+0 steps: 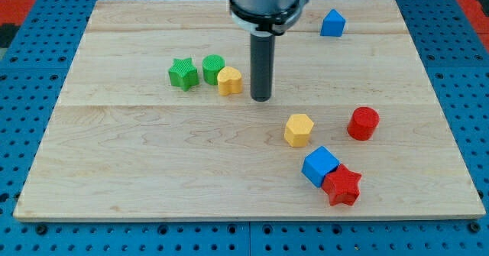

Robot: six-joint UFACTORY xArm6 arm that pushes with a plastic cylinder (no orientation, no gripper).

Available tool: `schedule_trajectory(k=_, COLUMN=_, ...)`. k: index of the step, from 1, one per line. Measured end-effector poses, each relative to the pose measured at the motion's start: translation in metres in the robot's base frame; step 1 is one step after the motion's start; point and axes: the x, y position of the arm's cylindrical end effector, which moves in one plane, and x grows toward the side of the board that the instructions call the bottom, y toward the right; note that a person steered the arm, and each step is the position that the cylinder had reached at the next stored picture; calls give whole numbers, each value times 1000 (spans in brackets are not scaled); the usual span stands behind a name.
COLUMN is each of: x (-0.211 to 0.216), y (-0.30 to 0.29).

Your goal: Place the arm right to the yellow heart

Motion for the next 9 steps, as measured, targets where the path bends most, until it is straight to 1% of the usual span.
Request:
schedule_trajectory(k=4, x=0, y=-1)
schedule_trajectory(k=7, x=-21, y=-1)
schedule_trajectory(k=9, x=-25, y=1)
